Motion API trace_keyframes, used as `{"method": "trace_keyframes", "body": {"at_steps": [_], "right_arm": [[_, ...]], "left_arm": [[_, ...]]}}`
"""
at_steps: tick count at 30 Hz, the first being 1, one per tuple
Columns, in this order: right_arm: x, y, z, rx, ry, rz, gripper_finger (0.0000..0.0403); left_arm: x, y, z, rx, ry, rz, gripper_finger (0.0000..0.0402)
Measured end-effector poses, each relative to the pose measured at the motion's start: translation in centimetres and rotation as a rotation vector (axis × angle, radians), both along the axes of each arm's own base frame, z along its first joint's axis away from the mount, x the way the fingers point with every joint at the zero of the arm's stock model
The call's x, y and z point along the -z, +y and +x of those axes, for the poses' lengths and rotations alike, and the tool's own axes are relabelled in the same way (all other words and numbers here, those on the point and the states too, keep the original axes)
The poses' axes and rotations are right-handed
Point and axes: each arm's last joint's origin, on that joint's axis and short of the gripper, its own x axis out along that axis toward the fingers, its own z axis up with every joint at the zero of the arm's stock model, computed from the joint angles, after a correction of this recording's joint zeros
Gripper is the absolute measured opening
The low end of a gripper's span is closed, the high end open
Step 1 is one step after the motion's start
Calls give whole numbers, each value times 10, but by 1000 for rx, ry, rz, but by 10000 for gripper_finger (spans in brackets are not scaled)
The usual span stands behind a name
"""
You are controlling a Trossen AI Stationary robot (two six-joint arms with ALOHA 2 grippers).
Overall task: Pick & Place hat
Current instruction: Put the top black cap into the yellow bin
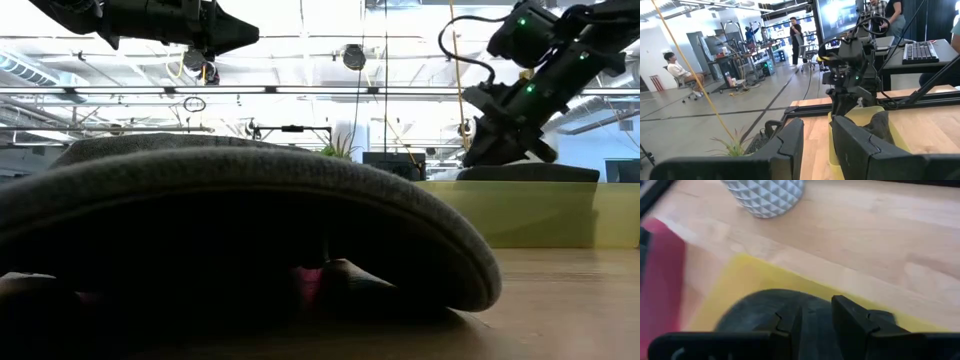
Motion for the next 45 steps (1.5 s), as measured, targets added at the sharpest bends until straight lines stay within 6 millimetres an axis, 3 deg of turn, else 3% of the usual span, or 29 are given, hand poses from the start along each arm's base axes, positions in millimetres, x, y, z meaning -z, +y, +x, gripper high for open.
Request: {"method": "trace_keyframes", "body": {"at_steps": [11, 20, 30, 37, 45], "right_arm": [[-5, -1, 6, -146, 38, -161, 93], [-5, 15, 12, -444, -49, -28, 93], [-6, 29, 15, -535, -51, -25, 93], [-23, 34, 22, -590, -59, -75, 93], [-17, 44, 40, -640, 140, -45, 93]], "left_arm": [[-5, 0, 0, -4, -43, 27, 108], [-5, 0, 0, -14, -41, 56, 108], [-5, 0, 0, -12, -46, 29, 108], [-5, 0, 0, -13, -45, 34, 108], [-5, 0, 0, -12, -45, 31, 108]]}}
